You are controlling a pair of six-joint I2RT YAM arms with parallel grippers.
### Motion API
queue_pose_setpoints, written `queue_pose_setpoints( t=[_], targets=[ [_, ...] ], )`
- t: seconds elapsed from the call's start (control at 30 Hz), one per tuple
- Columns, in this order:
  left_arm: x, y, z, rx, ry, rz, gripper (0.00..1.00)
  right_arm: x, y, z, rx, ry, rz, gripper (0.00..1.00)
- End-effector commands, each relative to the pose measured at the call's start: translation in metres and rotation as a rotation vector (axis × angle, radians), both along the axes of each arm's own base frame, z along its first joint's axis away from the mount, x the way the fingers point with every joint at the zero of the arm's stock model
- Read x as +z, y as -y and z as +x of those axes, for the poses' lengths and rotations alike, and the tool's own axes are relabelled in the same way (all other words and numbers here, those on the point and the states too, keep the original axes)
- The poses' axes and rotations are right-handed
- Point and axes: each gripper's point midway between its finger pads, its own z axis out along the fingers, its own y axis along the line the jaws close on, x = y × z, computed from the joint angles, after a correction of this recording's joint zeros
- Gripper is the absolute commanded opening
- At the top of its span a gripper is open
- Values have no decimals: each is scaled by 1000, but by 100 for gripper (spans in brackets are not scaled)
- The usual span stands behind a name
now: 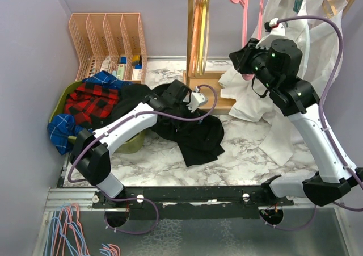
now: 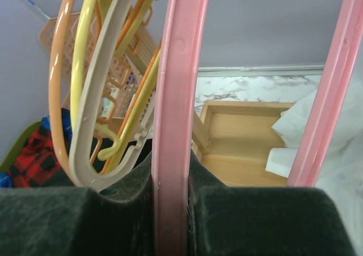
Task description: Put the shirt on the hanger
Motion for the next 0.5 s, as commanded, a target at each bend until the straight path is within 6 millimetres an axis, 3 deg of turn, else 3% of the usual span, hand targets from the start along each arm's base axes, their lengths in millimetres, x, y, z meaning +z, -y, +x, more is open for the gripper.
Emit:
queue_pose_setpoints(
  t=[0.0,0.13,0.33,0.47],
  targets=[
    [7,1,-15,-59,3,-43,60,65,-7,-28,88,184,218,1],
    [0,-7,-17,-56,10,-20,68,58,-8,-43,118,160,268,1],
    [-4,-13,-9,-13,50,2,78,66,-8,-68,189,196,319,1],
    [-7,-13,-4,13,57,-3,81,48,-5,-84,202,129,349,1]
  ],
)
